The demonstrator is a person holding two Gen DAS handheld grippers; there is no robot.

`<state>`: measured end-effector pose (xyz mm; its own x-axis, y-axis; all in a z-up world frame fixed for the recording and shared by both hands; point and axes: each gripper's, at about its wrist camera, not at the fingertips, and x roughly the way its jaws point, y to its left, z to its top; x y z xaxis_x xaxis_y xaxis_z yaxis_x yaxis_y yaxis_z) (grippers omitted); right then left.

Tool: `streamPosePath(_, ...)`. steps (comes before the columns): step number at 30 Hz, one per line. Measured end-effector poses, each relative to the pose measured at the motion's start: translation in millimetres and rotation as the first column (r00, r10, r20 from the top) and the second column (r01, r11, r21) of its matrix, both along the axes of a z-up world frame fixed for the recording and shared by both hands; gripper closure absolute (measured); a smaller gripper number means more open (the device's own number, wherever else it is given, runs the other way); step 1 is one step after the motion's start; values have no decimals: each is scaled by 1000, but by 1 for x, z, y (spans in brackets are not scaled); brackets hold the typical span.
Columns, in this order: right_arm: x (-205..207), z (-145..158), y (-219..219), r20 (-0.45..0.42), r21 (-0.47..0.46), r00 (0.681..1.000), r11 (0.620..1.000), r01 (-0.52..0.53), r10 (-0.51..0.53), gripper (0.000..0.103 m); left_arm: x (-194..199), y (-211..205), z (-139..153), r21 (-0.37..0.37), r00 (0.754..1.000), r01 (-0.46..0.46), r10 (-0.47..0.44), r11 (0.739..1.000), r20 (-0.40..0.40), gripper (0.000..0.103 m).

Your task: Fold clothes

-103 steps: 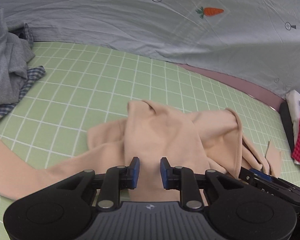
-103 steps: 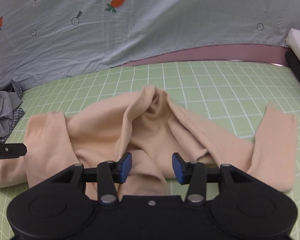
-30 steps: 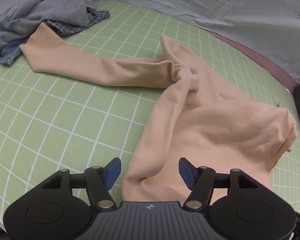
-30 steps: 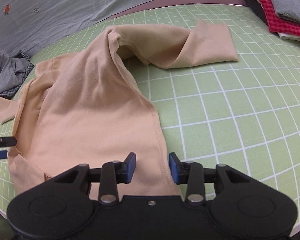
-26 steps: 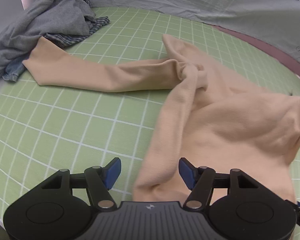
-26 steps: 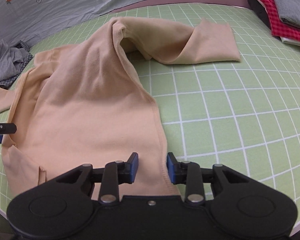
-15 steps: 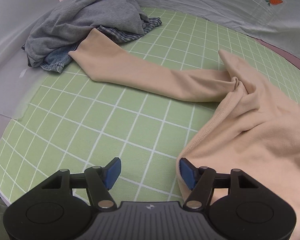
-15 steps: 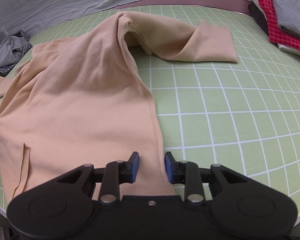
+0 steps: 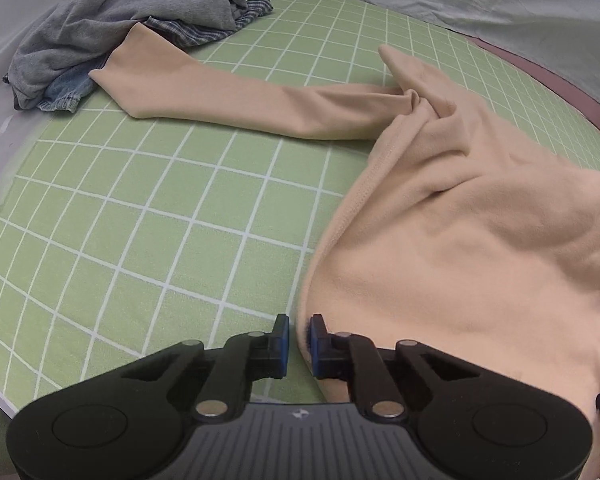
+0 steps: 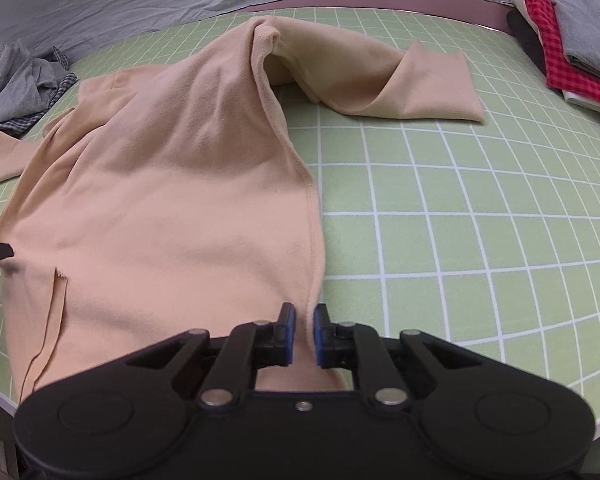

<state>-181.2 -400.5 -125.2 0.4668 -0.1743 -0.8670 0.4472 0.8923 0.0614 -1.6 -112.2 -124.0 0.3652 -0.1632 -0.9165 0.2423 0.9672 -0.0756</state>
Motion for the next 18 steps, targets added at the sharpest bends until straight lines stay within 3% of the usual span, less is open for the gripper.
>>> streamPosePath(3, -4, 0, 0, -2, 14, 1000, 1000, 7, -6, 94, -4, 5, 1, 8, 1000, 8, -8, 1000, -7, 94)
streamPosePath(7, -6, 1, -1, -4, 22, 1000, 1000, 3, -3, 94, -4, 12, 4, -19, 999, -45, 44, 999, -27, 82)
streamPosePath(13, -3, 1, -3, -7, 21, 1000, 1000, -10, 10, 94, -5, 17, 6, 3, 999, -40, 40, 999, -13, 75)
streamPosePath(18, -2, 1, -2, -8, 12, 1000, 1000, -17, 17, 93, -6, 33, 10, -25, 999, -41, 40, 999, -22, 67)
